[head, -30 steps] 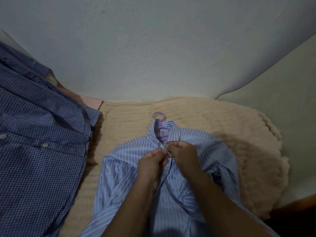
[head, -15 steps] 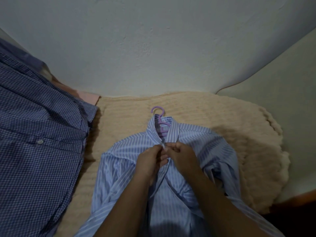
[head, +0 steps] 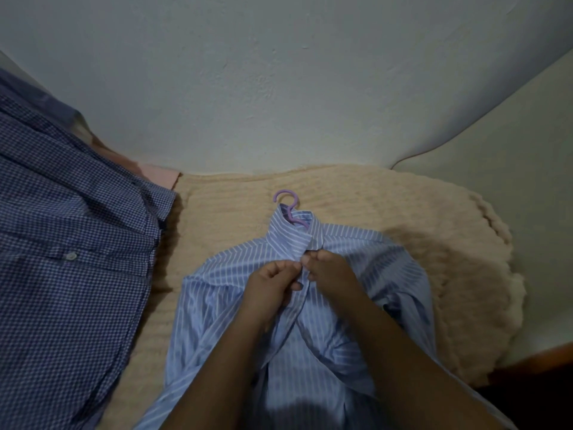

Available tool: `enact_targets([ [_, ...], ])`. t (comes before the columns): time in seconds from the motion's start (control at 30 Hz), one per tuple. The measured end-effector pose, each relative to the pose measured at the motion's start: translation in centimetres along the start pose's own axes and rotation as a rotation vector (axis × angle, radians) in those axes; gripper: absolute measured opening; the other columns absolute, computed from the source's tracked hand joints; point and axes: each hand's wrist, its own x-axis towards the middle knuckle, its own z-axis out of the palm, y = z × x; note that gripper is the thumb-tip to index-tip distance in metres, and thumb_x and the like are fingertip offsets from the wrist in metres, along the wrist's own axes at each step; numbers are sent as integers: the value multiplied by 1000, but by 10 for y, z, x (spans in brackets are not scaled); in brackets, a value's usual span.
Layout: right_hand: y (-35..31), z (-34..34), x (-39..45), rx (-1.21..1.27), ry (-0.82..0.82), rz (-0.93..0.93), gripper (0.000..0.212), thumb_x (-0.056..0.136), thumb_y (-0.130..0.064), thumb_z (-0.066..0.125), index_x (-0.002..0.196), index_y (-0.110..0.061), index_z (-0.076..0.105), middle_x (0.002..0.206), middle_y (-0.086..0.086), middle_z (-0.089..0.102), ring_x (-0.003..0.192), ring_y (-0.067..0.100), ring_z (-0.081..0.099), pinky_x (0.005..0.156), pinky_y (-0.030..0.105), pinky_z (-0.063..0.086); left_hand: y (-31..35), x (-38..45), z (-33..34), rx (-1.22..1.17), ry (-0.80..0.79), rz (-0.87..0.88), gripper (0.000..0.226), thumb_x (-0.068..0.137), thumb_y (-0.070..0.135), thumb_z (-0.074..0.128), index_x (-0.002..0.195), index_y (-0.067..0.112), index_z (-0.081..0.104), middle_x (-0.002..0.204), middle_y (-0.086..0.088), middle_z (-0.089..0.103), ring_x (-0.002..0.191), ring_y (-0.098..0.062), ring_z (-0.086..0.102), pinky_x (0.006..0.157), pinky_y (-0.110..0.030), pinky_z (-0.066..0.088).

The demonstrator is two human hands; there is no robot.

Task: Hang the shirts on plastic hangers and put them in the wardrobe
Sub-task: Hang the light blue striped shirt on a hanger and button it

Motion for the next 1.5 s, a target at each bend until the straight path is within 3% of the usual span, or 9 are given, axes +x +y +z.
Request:
enact_targets([
  [0.13,-5,-1,-2,96,-21,-1,19,94,-17,55,75,-16,61,56,1,50,45,7,44,42,16,36,0,3,-1,-130,-37,-24,19,93,15,59,74,11,61,59,-5,50,47,-11,33,38,-19,22],
  [0.23,1,0,-5,-31,109,-116,17,90,-17,61,74,-14,61,65,4,57,60,14,55,63,32,49,-1,1,-2,-146,-43,-54,15,91,15,61,78,8,61,63,-5,50,48,-11,37,36,-18,25],
  [0.37,27,-2,-25,-80,199,-119,13,90,-9,57,101,-10,64,84,5,60,80,23,59,76,35,48,-12,-23,-13,207,87,31,23,77,31,77,77,12,64,64,-7,58,52,-15,51,50,-29,43],
  [0.57,72,16,-79,-3,160,27,23,92,-7,52,84,-28,58,71,9,62,58,17,57,55,28,44,-22,-60,-12,844,185,208,15,81,31,71,91,23,63,77,7,63,71,-7,57,64,-23,41],
  [0.7,62,20,-80,252,101,139,18,97,-5,45,105,-9,60,69,7,55,51,17,50,44,25,36,-23,-60,-13,769,222,221,15,88,25,60,78,19,70,68,3,67,64,-6,60,58,-25,42],
  [0.97,36,28,-54,7,86,89,35,100,-20,44,135,-18,49,98,8,62,56,24,59,48,32,48,-20,-50,-15,571,205,163,22,93,23,55,80,10,67,71,-11,66,60,-15,56,60,-30,44],
  [1.1,34,28,-42,-140,117,51,15,96,-15,47,88,-18,59,78,8,55,58,32,58,42,26,42,-19,-44,-17,476,185,108,29,95,21,54,69,11,60,57,-4,53,54,-15,47,58,-30,38],
  [1.17,33,24,-34,-244,110,20,33,92,-7,48,59,-12,41,54,10,37,48,31,55,40,28,40,-20,-42,-18,449,175,77,31,95,21,54,66,11,55,57,-5,47,55,-17,44,58,-30,36],
  [1.5,25,2,-36,141,8,204,17,86,-7,61,69,-7,59,68,10,56,51,16,55,42,20,37,-24,-47,-6,282,163,66,23,94,19,58,71,18,63,68,0,59,63,-11,52,58,-23,41],
])
